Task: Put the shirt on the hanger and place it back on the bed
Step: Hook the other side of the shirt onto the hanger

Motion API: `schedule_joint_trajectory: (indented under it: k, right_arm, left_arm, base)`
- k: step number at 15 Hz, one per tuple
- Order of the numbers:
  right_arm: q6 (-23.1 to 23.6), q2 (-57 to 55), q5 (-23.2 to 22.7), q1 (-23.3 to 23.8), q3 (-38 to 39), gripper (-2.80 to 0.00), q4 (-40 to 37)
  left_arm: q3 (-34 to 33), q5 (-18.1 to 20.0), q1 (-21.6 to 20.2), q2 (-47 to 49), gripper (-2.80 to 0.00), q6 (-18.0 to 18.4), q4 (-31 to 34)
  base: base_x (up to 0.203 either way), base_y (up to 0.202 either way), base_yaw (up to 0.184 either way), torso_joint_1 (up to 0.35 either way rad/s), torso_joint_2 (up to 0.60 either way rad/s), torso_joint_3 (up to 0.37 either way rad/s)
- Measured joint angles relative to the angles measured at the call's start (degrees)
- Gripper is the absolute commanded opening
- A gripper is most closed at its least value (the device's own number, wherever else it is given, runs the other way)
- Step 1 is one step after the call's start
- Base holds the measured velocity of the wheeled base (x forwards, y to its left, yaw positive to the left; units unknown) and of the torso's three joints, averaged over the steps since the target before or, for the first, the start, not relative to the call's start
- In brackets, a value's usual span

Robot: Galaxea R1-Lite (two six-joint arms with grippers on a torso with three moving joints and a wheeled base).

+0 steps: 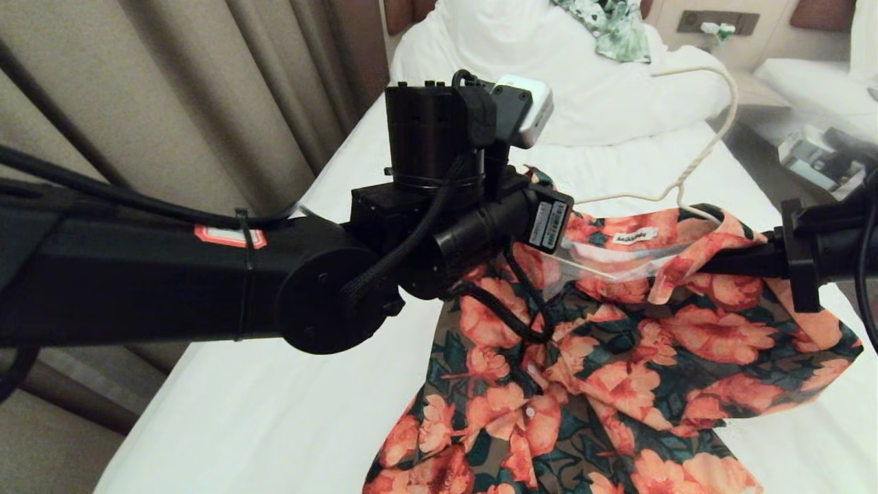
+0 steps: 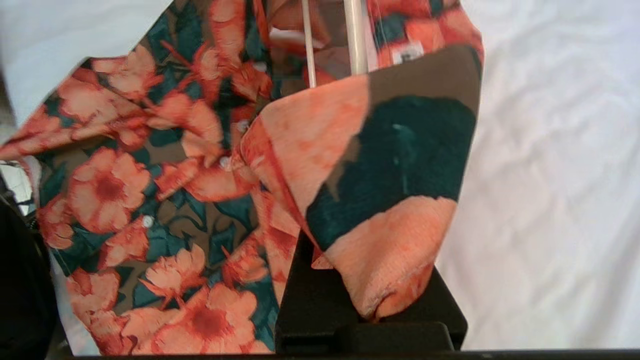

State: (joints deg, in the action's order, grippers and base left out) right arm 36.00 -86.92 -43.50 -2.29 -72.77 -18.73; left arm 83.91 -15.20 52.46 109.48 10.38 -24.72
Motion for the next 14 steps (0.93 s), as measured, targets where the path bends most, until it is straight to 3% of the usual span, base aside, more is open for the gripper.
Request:
schedule_joint_trajectory:
  k: [8,14]
  right_arm:
    - [-0.16,-1.44,-0.81,-2.76,-3.50,-2.80,0.05]
    - [-2.84,-5.96,-6.83,-3.66,-7.77,-2.80,0.10]
  left_arm:
    - [5.36,-1.34,10.08,-1.07,-2.80,1.25,3.20]
    - [10.28,-1.12,14.98,2.28,-2.80,0.66,3.56]
  base:
    - [0.000,0.000,0.000,0.000,0.00,0.000]
    - [0.000,0.000,0.000,0.000,0.00,0.000]
